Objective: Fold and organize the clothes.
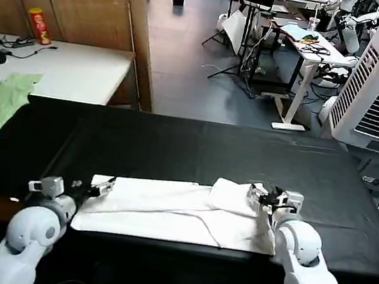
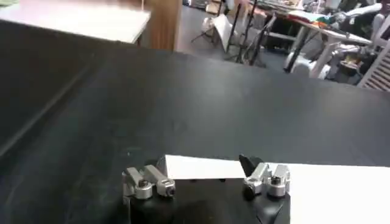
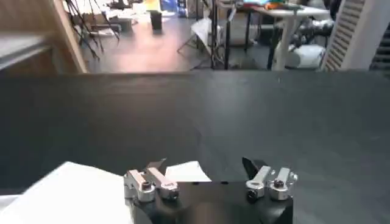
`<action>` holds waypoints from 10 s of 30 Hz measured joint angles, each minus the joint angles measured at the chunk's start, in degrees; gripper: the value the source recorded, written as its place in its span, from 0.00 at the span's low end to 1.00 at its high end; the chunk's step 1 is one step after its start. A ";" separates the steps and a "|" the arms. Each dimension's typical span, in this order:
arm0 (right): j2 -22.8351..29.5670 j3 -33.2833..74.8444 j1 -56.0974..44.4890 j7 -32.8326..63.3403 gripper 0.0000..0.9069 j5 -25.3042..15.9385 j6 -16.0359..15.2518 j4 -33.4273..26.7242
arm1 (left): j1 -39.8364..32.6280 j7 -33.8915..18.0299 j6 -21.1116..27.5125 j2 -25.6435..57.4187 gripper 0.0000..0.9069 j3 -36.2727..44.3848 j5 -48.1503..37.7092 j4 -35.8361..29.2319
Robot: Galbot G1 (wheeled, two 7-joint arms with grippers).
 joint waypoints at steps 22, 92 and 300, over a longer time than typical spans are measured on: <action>4.50 1.81 -3.34 0.95 0.30 -4.83 2.59 1.80 | -4.24 2.40 -5.36 -1.43 0.97 1.05 10.29 5.91; 1.87 7.88 -12.27 -0.07 0.97 -0.13 0.28 20.22 | 7.41 2.94 -12.05 14.78 0.00 -7.85 21.19 4.58; 17.42 -13.74 0.62 -3.80 0.06 0.97 0.84 -1.04 | 13.46 1.78 -26.17 -3.03 0.97 11.51 27.81 -17.32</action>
